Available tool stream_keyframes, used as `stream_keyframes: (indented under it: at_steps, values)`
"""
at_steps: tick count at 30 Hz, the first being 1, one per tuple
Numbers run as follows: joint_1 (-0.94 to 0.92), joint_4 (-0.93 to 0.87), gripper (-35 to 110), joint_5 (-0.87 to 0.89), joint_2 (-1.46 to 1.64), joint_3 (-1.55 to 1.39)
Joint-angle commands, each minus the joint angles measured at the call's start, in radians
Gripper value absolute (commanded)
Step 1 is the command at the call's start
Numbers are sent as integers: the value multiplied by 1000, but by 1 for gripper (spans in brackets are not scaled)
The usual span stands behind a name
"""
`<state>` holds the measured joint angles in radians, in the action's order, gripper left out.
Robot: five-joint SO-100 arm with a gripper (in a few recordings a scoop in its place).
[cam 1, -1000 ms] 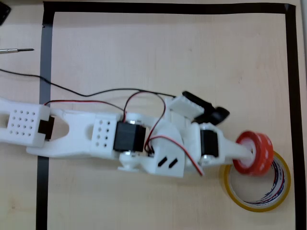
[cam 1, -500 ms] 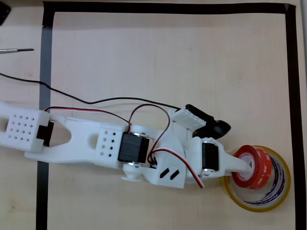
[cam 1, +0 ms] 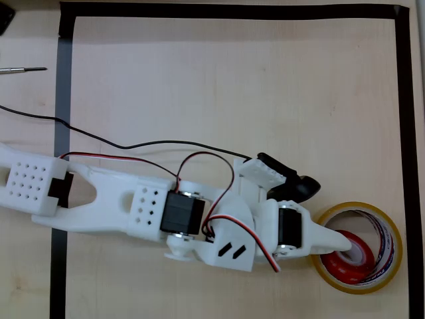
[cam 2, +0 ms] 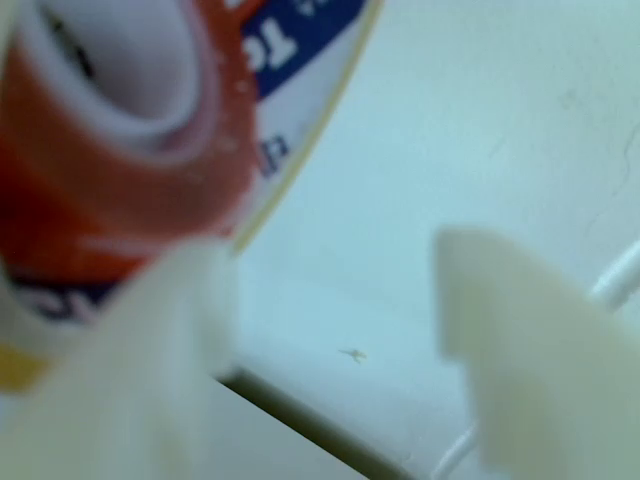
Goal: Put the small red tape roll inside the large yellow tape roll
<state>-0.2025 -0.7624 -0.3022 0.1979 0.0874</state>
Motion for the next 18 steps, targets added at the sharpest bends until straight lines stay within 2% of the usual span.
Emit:
stream_keyframes:
  at_steps: [1,6,8,11,18]
  values:
    - [-9,15,10,-6,227,49]
    - [-9,-34,7,-6,229,72]
    - [-5,-109,0,-11,219,137]
    - [-3,-250,0,-6,264,153]
    - [-35,-451,0,52,422,155]
